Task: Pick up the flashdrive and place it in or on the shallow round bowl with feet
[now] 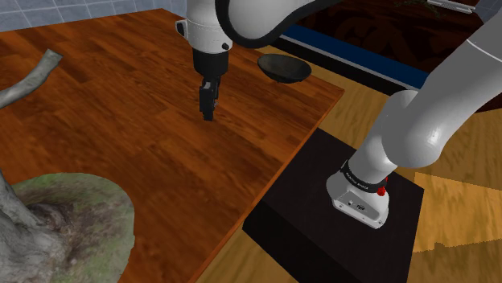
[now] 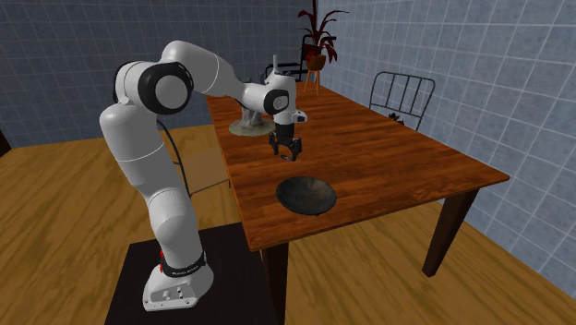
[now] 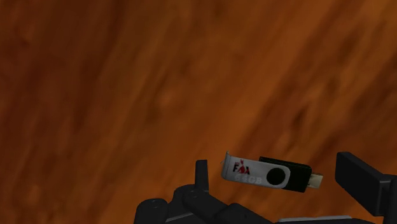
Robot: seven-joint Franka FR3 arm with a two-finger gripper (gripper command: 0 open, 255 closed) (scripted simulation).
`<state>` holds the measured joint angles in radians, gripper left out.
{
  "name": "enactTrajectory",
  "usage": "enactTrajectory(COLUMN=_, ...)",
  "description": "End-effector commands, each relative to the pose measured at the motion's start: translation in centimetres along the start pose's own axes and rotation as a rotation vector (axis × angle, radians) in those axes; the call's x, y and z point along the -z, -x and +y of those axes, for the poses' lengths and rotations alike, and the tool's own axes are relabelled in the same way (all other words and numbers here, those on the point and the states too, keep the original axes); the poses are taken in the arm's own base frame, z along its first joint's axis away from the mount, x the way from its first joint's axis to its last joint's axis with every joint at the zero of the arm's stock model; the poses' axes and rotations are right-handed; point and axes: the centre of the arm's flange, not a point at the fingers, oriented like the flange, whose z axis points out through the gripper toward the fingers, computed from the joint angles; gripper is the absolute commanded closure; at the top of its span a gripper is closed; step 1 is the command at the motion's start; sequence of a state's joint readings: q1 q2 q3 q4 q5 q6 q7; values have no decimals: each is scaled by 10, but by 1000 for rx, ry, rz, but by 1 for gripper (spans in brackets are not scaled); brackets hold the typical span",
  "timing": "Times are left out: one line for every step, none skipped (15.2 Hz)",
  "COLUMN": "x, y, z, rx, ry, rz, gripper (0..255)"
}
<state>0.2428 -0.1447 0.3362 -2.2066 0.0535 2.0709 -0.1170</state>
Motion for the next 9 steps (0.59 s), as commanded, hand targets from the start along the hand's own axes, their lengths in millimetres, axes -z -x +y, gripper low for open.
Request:
enactTrajectory(x=0, y=0, z=0, rx=0, ry=0, rz=0, gripper=0)
enactTrajectory(x=0, y=0, z=0, rx=0, ry=0, rz=0, gripper=255)
enactTrajectory(x=0, y=0, z=0, rx=0, ry=0, rz=0, gripper=255)
enactTrajectory(x=0, y=0, z=0, rx=0, ry=0, rz=0, gripper=255)
enactTrajectory(x=0, y=0, z=0, rx=0, ry=0, rz=0, gripper=255)
enactTrajectory(x=0, y=0, z=0, rx=0, ry=0, rz=0, gripper=255)
enactTrajectory(x=0, y=0, z=0, rx=0, ry=0, rz=0, gripper=255)
enactTrajectory(x=0, y=0, z=0, rx=0, ry=0, rz=0, gripper=255)
enactTrajectory(x=0, y=0, z=0, rx=0, ry=0, rz=0, gripper=255)
